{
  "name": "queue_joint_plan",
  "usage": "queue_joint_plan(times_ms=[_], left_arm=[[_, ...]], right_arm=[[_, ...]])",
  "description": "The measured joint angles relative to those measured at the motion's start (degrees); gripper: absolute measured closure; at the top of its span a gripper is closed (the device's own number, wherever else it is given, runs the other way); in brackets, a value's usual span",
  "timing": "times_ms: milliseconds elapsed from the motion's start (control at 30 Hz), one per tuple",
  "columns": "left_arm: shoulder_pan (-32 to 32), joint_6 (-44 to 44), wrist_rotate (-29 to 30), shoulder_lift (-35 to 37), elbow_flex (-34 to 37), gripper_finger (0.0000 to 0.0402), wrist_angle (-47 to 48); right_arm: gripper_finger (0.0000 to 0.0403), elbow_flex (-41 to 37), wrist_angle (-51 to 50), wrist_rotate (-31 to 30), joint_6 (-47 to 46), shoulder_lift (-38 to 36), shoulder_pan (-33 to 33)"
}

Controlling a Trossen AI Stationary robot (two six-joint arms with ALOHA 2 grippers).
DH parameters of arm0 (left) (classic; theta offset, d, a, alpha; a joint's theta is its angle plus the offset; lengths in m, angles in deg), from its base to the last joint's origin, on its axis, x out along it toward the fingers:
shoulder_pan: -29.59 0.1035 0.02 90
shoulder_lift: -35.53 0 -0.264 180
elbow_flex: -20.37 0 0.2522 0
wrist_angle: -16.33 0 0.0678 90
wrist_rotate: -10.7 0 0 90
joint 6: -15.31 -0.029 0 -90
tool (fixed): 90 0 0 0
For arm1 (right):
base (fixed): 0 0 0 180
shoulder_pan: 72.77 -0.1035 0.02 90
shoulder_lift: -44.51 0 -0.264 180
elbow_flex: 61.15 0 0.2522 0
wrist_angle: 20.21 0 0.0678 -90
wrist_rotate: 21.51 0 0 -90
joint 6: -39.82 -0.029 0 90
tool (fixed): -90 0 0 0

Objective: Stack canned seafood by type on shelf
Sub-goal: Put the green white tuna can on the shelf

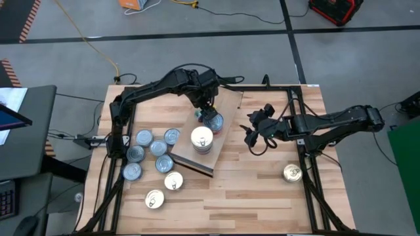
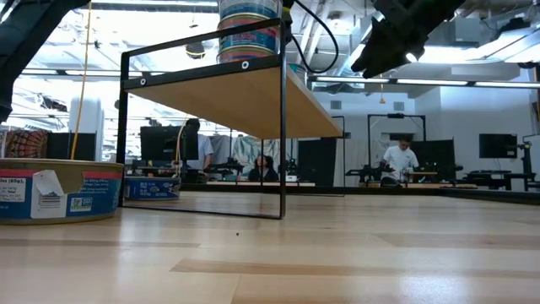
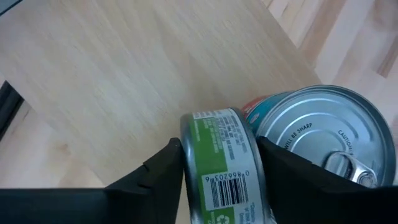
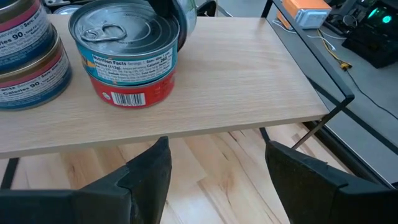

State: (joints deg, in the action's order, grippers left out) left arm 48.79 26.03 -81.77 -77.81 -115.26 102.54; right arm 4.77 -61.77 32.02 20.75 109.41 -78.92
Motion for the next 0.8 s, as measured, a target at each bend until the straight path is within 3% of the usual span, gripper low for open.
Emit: queue_joint_plan(times_ms=[800], left_arm=[[0.0, -4.5, -0.6, -0.1, -3.5, 0.0257, 0.2]], right_arm=[[0.0117, 0.0, 0.0, 0.0, -0.1, 0.0, 0.0]])
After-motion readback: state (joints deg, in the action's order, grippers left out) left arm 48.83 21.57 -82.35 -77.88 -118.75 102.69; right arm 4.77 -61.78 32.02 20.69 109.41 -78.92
